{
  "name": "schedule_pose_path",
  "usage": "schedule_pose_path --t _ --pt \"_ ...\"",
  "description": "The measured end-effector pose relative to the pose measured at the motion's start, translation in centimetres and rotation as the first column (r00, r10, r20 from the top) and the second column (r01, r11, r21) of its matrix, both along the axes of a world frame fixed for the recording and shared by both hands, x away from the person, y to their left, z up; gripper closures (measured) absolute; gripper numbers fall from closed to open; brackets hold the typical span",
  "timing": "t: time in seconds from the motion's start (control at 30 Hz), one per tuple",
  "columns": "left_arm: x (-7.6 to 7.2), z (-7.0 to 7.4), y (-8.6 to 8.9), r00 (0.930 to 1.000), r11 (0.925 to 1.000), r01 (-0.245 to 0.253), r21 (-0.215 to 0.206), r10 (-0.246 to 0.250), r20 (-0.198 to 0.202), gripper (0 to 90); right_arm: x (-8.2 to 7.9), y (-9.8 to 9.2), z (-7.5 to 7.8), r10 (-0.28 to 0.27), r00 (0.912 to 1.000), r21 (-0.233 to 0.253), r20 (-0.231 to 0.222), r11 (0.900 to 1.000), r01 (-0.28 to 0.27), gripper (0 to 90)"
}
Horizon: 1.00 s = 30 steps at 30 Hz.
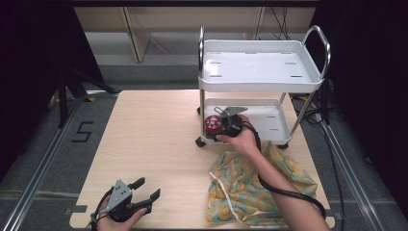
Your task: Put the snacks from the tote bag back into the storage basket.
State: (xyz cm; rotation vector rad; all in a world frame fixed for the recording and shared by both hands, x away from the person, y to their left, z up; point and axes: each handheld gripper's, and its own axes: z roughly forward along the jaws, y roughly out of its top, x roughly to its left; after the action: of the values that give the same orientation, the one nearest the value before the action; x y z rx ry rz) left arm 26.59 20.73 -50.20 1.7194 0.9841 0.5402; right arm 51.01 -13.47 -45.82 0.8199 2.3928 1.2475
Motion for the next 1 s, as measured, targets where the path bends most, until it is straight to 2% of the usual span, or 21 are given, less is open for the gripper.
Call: schedule_pose_path --t 0.03,0.07,0.1,0.2,0.3,0.37,0.43,0.57,0.6,0.67,0.7,0.73,0.77,0.8,0.9,0.93,0.97,1.0 --pt "0.0 0.0 0.0 1.0 1.0 0.0 0.0 0.0 0.0 28.1 -0.1 0.0 0.0 -0.012 0.9999 -0.001 -0.009 1.0 0.012 25.9" --pt "0.0 0.0 0.0 1.0 1.0 0.0 -0.001 0.0 0.0 28.2 0.0 -0.1 0.0 -0.006 1.0 -0.007 0.002 1.0 0.006 25.8" --pt "0.0 0.0 0.0 1.0 1.0 0.0 -0.002 0.0 0.001 28.2 -0.2 0.0 0.0 -0.018 0.9997 0.009 -0.015 1.0 0.018 25.8" --pt "0.0 0.0 0.0 1.0 1.0 -0.001 -0.001 0.001 0.002 28.2 -0.3 -0.2 -0.1 -0.034 0.9992 0.016 -0.022 0.999 0.034 25.4" --pt "0.0 0.0 0.0 1.0 1.0 -0.001 0.0 0.001 0.002 28.2 -0.3 -0.3 -0.1 -0.031 0.9995 0.009 -0.002 0.999 0.031 23.9" --pt "0.0 0.0 0.0 1.0 1.0 -0.001 -0.002 0.001 0.001 28.2 -0.5 -0.2 -0.1 -0.034 0.999 0.013 -0.031 0.999 0.034 23.2" --pt "0.0 0.0 0.0 1.0 1.0 -0.001 -0.001 0.001 0.002 28.2 -0.6 -0.3 -0.1 -0.039 0.9984 0.015 -0.04 0.999 0.04 22.9" --pt "0.0 0.0 0.0 1.0 1.0 -0.001 -0.002 0.001 0.002 28.2 -0.6 -0.5 0.2 -0.045 0.9989 0.019 -0.013 0.999 0.045 21.9" --pt "0.0 0.0 0.0 1.0 1.0 -0.002 -0.003 0.002 0.001 28.2 -0.8 -0.5 0.4 -0.046 0.9987 0.032 -0.022 0.998 0.046 21.9" --pt "0.0 0.0 0.0 1.0 1.0 -0.003 -0.003 0.003 0.001 28.2 -1.0 -0.7 0.7 -0.043 0.999 0.03 -0.009 0.999 0.043 21.5" --pt "0.0 0.0 0.0 1.0 1.0 -0.003 -0.002 0.003 0.001 28.2 -0.8 -0.8 0.8 -0.037 0.9993 0.01 0.009 0.999 0.037 21.3" --pt "0.0 0.0 0.0 1.0 1.0 -0.003 -0.003 0.003 0.001 28.2 -1.0 -0.9 1.0 -0.03 0.9995 0.025 0.0 0.999 0.03 21.0" --pt "0.0 0.0 0.0 1.0 1.0 -0.003 -0.002 0.003 0.001 28.2 -1.3 -1.1 1.1 -0.071 0.9975 0.017 -0.007 0.997 0.071 20.7" --pt "0.0 0.0 0.0 1.0 1.0 -0.003 -0.002 0.003 0.001 28.2 -1.3 -1.3 1.2 -0.053 0.9986 0.021 0.005 0.998 0.053 20.4" --pt "0.0 0.0 -0.1 1.0 1.0 -0.003 0.0 0.003 -0.001 28.2 -1.7 -1.6 1.8 -0.06 0.9981 0.021 0.014 0.998 0.059 20.2" --pt "0.0 0.0 -0.1 1.0 1.0 -0.004 0.002 0.004 0.0 28.2 -2.0 -1.6 2.0 -0.081 0.9967 0.041 -0.006 0.996 0.081 20.2" --pt "0.0 0.0 -0.1 1.0 1.0 -0.002 0.003 0.002 0.0 28.2 -1.9 -1.8 2.3 -0.053 0.9984 0.04 0.022 0.998 0.052 20.1" --pt "0.0 0.0 -0.1 1.0 1.0 -0.003 0.0 0.003 0.0 28.2 -2.0 -1.9 2.5 -0.068 0.9973 0.035 0.028 0.997 0.067 20.1"
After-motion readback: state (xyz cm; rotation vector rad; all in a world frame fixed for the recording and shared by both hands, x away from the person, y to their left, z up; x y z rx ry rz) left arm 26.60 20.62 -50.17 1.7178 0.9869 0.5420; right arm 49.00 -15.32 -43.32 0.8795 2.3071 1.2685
